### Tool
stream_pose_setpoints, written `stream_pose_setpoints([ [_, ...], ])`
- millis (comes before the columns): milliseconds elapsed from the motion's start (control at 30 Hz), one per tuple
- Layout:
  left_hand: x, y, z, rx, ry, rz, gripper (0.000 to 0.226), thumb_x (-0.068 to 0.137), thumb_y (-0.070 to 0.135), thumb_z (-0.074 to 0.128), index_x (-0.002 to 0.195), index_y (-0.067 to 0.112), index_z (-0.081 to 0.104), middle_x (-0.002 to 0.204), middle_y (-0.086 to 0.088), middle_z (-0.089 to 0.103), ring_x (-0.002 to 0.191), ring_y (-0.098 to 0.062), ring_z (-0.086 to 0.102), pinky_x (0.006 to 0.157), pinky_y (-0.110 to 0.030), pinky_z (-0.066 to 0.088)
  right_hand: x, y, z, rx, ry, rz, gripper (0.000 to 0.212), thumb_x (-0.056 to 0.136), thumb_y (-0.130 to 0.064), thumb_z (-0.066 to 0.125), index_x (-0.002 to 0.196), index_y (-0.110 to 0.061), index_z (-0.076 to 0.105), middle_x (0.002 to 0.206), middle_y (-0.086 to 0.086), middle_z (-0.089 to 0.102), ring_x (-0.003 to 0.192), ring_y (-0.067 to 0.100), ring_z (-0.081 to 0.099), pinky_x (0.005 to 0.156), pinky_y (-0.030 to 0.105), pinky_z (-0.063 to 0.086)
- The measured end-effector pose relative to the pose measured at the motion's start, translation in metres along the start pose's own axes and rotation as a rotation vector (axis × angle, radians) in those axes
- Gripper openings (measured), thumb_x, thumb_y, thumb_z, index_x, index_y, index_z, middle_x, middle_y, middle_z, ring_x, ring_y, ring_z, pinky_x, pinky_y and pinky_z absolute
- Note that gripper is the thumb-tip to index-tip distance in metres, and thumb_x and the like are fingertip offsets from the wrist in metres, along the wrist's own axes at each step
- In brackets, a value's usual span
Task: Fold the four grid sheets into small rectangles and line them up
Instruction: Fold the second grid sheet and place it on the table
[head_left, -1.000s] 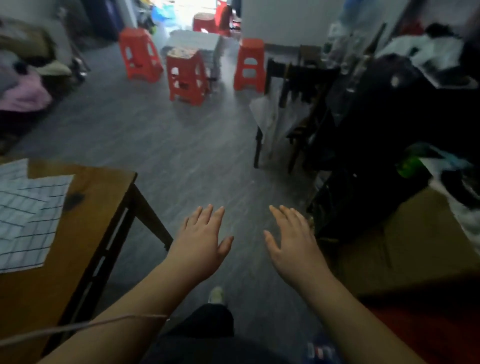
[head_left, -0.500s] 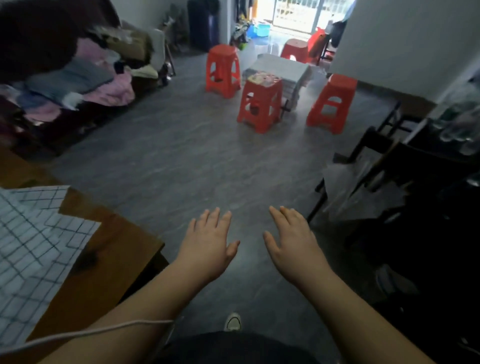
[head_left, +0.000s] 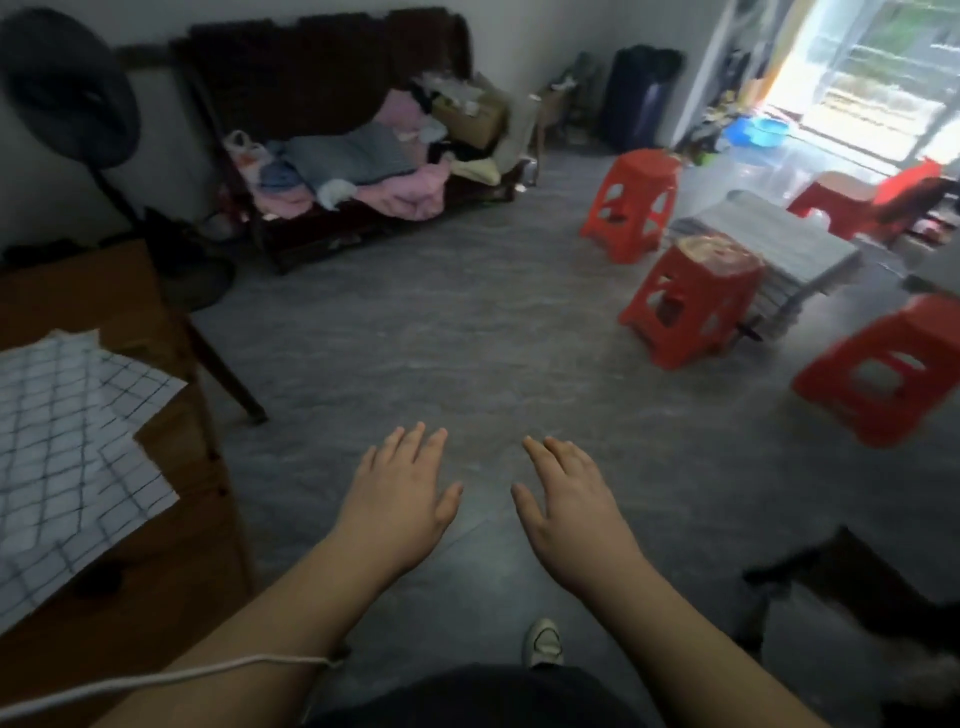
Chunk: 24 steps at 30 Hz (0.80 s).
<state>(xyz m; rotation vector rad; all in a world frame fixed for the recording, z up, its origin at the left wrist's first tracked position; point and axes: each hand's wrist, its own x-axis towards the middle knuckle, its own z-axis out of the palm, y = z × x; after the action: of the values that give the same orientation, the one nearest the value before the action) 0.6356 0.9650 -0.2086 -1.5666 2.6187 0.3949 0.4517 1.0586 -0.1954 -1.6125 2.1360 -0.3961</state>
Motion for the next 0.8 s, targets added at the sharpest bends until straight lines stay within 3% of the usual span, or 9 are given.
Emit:
stream_pose_setpoints([
  [400,0.047,-0.055,-0.046,-0.142,0.147,-0.573,0.071,0.1,0.057,0.038,0.159,0.025,0.015,0.167,-0.002,0.018,0.153,-0.022,0.016,0.123,-0.044,0.019,0.188,-0.071,-0.017,-0.053,-0.264,-0.537,0.059,0.105,-0.046,0.04,0.158,-0.023,0.028,0.163,0.001,0.03,0.151,0.021,0.017,0.123,0.032,0.014],
  [567,0.063,-0.121,-0.048,-0.203,0.215,-0.767,0.071,0.099,0.057,0.038,0.159,0.026,0.016,0.166,-0.001,0.018,0.153,-0.021,0.015,0.124,-0.045,0.018,0.257,-0.141,0.021,-0.084,-0.332,-0.705,0.058,0.104,-0.046,0.042,0.156,-0.022,0.032,0.16,0.0,0.034,0.15,0.022,0.022,0.122,0.037,0.022],
  [800,0.083,-0.238,-0.06,-0.306,0.259,-0.995,0.07,0.1,0.057,0.037,0.159,0.028,0.014,0.167,0.001,0.014,0.154,-0.02,0.011,0.124,-0.044,0.013,0.342,-0.279,0.085,-0.182,-0.457,-0.931,0.058,0.104,-0.046,0.042,0.156,-0.022,0.031,0.159,-0.001,0.034,0.149,0.02,0.022,0.122,0.033,0.018],
])
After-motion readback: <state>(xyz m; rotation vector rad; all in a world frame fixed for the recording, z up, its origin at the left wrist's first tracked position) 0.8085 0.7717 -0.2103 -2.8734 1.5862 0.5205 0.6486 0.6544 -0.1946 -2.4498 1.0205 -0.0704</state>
